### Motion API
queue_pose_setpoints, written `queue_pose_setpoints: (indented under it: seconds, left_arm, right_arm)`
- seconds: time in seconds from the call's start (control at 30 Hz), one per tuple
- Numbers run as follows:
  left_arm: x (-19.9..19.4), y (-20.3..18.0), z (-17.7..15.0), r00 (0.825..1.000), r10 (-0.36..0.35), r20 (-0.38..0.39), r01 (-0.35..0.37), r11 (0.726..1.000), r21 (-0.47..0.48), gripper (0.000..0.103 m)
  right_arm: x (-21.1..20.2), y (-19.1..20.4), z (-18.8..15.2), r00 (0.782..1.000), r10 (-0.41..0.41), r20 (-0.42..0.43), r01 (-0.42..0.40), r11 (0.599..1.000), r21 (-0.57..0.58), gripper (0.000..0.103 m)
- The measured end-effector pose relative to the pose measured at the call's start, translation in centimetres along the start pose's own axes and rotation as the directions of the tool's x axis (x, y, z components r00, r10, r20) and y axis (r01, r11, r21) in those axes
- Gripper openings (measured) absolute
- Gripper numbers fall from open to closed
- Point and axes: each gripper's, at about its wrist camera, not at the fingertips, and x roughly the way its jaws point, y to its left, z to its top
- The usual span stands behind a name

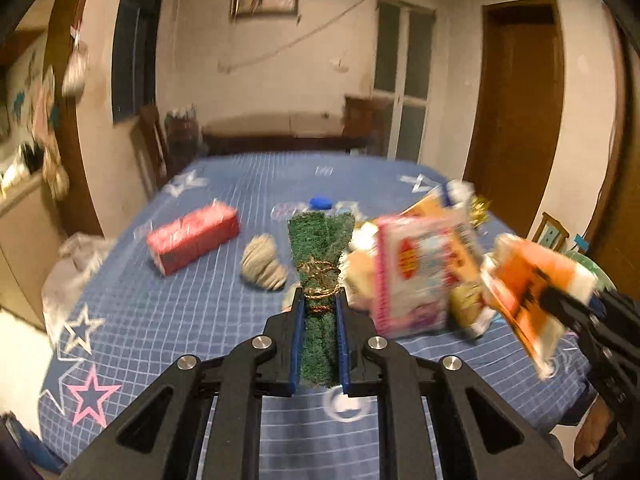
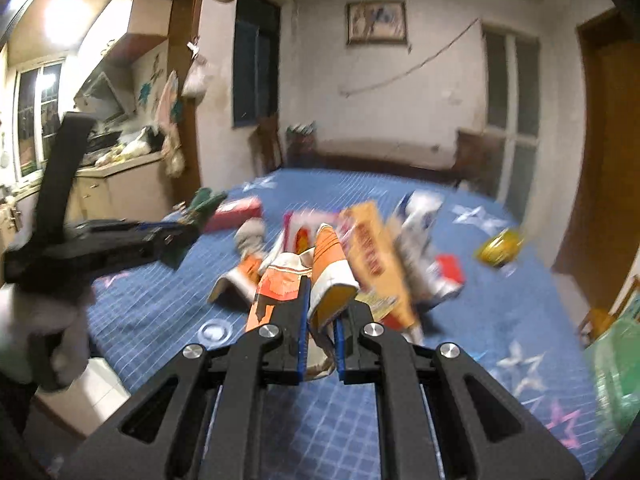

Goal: Collect trash
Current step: 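Carry the scouring pad and orange wrapper in both tools over the green bin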

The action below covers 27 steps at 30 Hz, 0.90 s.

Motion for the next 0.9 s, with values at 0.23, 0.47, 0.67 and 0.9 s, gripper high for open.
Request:
queue_pose_setpoints:
  seconds: [0.23,0.47,0.67,0.9]
  left_arm:
    - [-4.0,-5.8,0.5,0.989,0.016,0.144,-0.021,0.999,0.039,0.016]
    - [-5.1,-8.2,0.5,0.981,0.022,0.191,-0.028,0.999,0.031,0.016]
    - [-5.4,-9.0,0.7,0.981,0.012,0.191,-0.019,0.999,0.036,0.016]
    - [-4.9,-9.9,1.0,0.983,-0.002,0.182,-0.006,0.999,0.043,0.016]
  right_arm:
    - [-1.9,-2.1,1.3,0.992,-0.101,0.07,0.1,0.995,0.024,0.009]
    - [-3.6,-2.7,1.7,0.979,-0.144,0.143,0.143,0.99,0.019,0.009]
    - [-3.8,-3.4,1.3,0.984,-0.125,0.129,0.124,0.992,0.02,0.008]
    - [-4.6,-3.6,1.5,0.978,-0.143,0.151,0.143,0.99,0.015,0.008]
